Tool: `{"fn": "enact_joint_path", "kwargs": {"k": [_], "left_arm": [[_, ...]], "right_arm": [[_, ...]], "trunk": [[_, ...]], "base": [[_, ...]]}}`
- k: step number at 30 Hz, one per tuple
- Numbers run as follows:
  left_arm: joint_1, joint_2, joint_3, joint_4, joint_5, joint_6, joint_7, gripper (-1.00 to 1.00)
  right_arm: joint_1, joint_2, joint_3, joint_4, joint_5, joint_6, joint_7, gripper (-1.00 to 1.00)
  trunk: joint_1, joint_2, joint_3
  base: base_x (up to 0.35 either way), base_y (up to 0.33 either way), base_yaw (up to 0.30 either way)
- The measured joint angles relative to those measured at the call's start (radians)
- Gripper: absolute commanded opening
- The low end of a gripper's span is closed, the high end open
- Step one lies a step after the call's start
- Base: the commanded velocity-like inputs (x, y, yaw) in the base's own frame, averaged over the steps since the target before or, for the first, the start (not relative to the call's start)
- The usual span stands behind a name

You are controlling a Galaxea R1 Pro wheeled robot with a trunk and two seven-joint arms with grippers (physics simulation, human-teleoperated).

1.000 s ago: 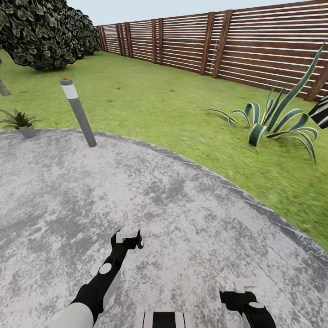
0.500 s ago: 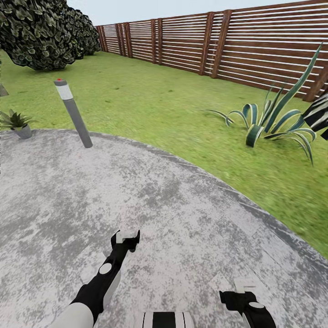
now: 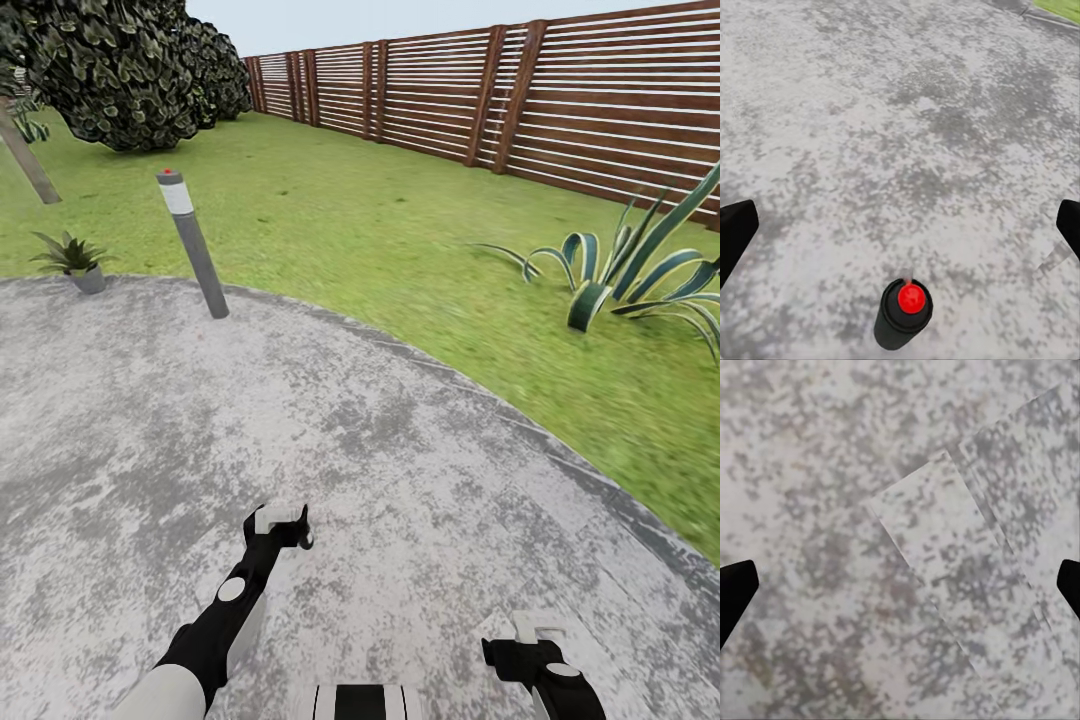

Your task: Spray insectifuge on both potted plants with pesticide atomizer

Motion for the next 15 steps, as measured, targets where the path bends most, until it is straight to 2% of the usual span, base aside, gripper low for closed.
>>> {"fn": "enact_joint_path", "kwargs": {"k": [9, 15], "left_arm": [[0.0, 0.0, 0.0, 0.0, 0.0, 0.001, 0.0, 1.0], [0.0, 0.0, 0.0, 0.0, 0.0, 0.001, 0.0, 1.0]], "right_arm": [[0.0, 0.0, 0.0, 0.0, 0.0, 0.0, 0.0, 1.0], [0.0, 0.0, 0.0, 0.0, 0.0, 0.0, 0.0, 1.0]], "trunk": [[0.0, 0.0, -0.001], [0.003, -0.001, -0.031]], "base": [[0.0, 0.0, 0.006], [0.0, 0.0, 0.0]]}}
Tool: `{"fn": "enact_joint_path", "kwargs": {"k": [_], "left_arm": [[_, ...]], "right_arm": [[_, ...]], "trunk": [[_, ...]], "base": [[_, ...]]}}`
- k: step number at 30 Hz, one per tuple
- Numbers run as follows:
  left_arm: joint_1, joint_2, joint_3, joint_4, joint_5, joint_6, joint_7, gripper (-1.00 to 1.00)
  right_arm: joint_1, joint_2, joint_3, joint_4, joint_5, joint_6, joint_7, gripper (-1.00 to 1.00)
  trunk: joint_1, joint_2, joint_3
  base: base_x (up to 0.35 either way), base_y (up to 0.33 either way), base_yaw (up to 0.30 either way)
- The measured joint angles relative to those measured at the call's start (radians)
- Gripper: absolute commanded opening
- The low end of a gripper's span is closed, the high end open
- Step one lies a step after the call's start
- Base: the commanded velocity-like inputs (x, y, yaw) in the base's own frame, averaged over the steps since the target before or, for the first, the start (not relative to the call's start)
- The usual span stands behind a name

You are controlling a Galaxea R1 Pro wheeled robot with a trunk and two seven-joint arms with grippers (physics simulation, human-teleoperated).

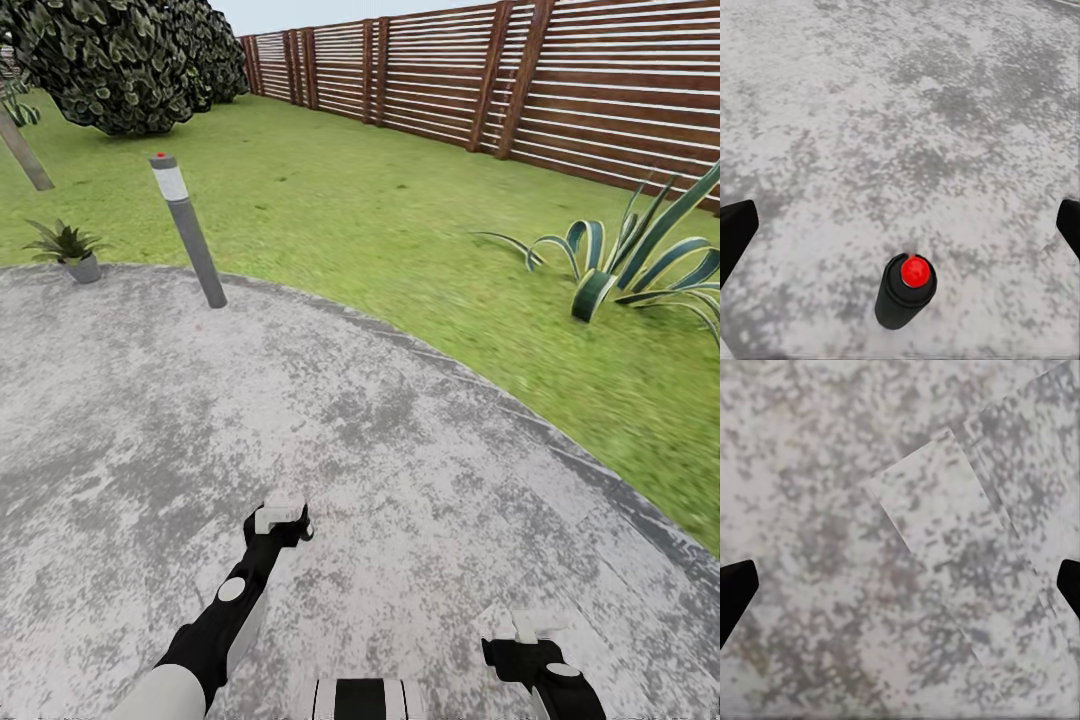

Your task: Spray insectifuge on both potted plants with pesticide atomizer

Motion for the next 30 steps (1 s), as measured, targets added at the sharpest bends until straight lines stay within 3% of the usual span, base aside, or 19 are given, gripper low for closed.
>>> {"fn": "enact_joint_path", "kwargs": {"k": [18, 30], "left_arm": [[0.0, 0.0, 0.0, 0.0, 0.0, 0.0, 0.0, 1.0], [0.0, 0.0, 0.0, 0.001, 0.0, 0.0, 0.0, 1.0]], "right_arm": [[0.0, 0.0, 0.0, 0.0, 0.0, 0.0, 0.0, 1.0], [0.0, 0.0, 0.0, 0.0, 0.0, 0.0, 0.0, 1.0]], "trunk": [[0.008, -0.004, -0.098], [0.008, -0.004, -0.105]], "base": [[0.0, 0.0, 0.0], [0.0, 0.0, 0.0]]}}
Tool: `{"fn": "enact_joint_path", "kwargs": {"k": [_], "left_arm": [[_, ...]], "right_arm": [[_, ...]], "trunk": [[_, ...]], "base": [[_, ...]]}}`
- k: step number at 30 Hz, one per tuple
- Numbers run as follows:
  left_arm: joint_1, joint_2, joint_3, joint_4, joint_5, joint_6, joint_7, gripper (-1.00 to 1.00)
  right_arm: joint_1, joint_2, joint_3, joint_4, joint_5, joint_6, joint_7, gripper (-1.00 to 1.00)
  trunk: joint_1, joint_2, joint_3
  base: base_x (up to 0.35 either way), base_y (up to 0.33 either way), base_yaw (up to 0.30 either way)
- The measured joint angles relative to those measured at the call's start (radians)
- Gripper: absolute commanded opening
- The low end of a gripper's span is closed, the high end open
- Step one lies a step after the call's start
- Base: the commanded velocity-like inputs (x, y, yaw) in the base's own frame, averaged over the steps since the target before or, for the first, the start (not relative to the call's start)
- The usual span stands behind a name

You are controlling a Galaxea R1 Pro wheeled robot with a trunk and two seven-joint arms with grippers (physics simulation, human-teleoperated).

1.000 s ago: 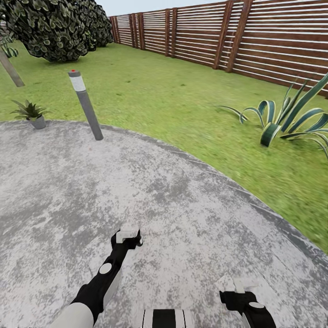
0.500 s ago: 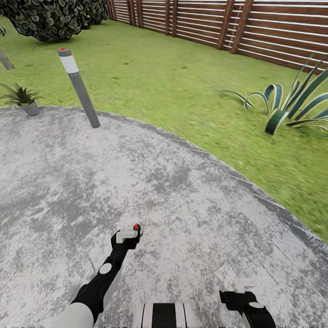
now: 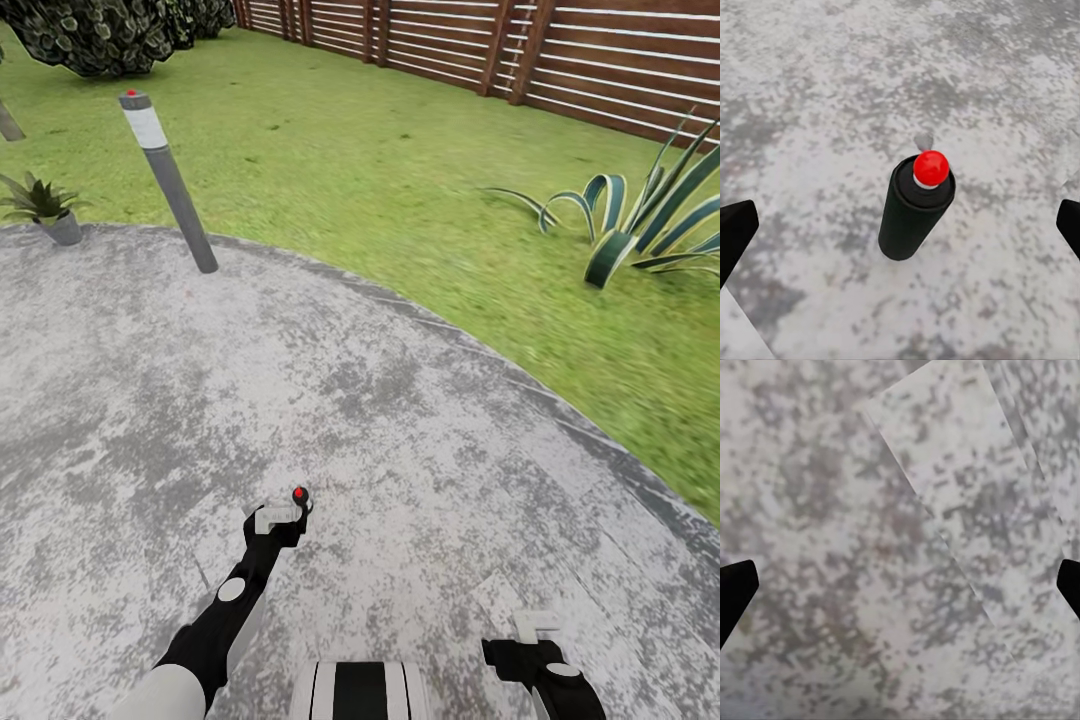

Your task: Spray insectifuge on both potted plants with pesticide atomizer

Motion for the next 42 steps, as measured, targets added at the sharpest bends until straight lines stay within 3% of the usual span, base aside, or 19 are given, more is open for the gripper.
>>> {"fn": "enact_joint_path", "kwargs": {"k": [6, 21, 42], "left_arm": [[0.0, 0.0, 0.0, 0.0, 0.0, 0.0, 0.0, 1.0], [0.0, 0.0, 0.0, 0.0, 0.0, 0.0, 0.0, 1.0], [0.0, 0.0, 0.0, -0.001, 0.0, 0.0, 0.0, 1.0]], "right_arm": [[0.0, 0.0, 0.001, 0.0, 0.0, 0.0, 0.0, 1.0], [0.0, 0.0, 0.001, 0.0, 0.0, 0.0, 0.0, 1.0], [0.0, 0.0, 0.0, 0.0, 0.0, 0.0, 0.0, 1.0]], "trunk": [[0.002, -0.001, -0.027], [0.002, -0.001, -0.029], [0.002, -0.001, -0.029]], "base": [[0.0, 0.0, 0.0], [0.003, 0.0, 0.0], [0.113, -0.043, 0.0]]}}
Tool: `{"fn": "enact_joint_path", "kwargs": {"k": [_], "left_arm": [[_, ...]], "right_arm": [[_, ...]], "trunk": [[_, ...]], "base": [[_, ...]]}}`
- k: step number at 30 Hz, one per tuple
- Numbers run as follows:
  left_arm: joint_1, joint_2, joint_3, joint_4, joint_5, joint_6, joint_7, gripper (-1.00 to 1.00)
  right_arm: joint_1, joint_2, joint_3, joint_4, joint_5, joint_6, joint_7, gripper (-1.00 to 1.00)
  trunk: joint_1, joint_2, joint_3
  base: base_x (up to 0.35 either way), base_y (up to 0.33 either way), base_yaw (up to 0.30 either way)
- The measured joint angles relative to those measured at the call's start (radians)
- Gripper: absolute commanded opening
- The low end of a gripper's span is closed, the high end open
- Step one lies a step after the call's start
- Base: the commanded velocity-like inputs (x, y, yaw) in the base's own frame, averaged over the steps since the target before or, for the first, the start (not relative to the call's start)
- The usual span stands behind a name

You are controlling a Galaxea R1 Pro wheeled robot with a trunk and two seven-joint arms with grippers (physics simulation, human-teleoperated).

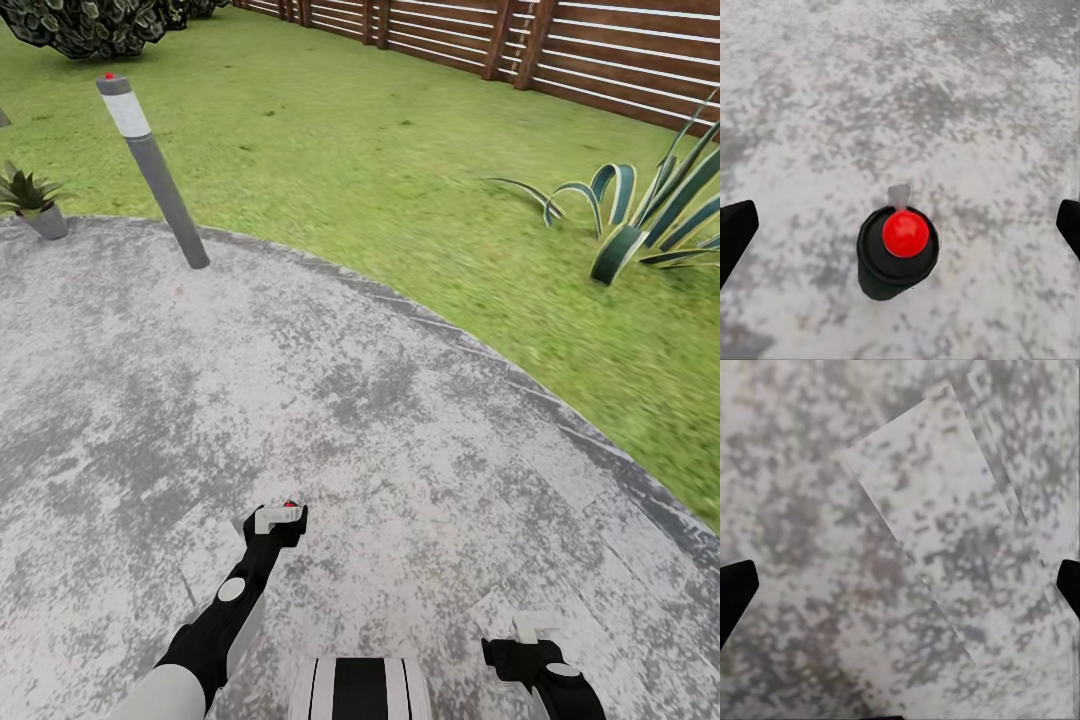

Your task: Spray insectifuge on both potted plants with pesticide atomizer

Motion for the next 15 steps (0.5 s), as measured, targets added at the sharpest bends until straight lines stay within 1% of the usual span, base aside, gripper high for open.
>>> {"fn": "enact_joint_path", "kwargs": {"k": [4, 15], "left_arm": [[0.0, 0.0, 0.0, 0.0, 0.0, -0.001, 0.0, 1.0], [0.0, 0.0, 0.0, -0.002, 0.0, -0.001, 0.0, 1.0]], "right_arm": [[0.0, 0.0, 0.0, 0.0, 0.0, 0.0, 0.0, 1.0], [0.0, 0.0, 0.0, 0.0, 0.0, 0.0, 0.0, 1.0]], "trunk": [[0.0, 0.0, 0.0], [0.0, 0.0, 0.0]], "base": [[0.146, -0.1, 0.0], [0.014, -0.01, 0.0]]}}
